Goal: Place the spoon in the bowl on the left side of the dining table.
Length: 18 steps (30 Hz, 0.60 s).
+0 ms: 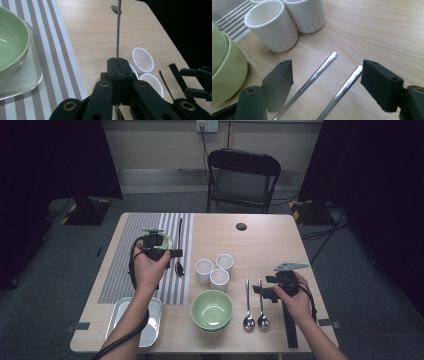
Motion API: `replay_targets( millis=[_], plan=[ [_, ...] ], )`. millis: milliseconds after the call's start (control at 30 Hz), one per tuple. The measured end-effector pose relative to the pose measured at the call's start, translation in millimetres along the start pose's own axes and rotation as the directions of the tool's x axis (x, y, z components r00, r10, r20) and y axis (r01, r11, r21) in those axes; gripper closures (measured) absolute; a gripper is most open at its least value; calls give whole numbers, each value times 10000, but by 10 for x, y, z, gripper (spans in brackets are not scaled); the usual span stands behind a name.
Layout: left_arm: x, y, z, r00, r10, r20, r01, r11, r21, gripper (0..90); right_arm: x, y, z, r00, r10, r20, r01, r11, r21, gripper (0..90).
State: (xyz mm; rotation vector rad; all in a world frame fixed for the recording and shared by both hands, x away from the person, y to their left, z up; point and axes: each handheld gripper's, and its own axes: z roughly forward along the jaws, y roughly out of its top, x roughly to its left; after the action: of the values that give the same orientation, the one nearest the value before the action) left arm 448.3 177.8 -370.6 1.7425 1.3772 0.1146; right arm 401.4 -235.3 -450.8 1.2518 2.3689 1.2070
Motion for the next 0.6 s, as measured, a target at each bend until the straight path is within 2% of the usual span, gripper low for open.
replay_targets(
  millis=[400, 600],
  plan=[
    [68, 50, -2, 9997, -148, -179, 148, 9999, -8, 900, -29, -71, 20, 9995, -182, 262, 177, 9997, 189, 249],
    [106, 78, -23, 9994, -178, -293, 176, 9998, -72, 900, -77, -117, 22, 9997, -2, 263, -3, 9998, 190, 249]
  ],
)
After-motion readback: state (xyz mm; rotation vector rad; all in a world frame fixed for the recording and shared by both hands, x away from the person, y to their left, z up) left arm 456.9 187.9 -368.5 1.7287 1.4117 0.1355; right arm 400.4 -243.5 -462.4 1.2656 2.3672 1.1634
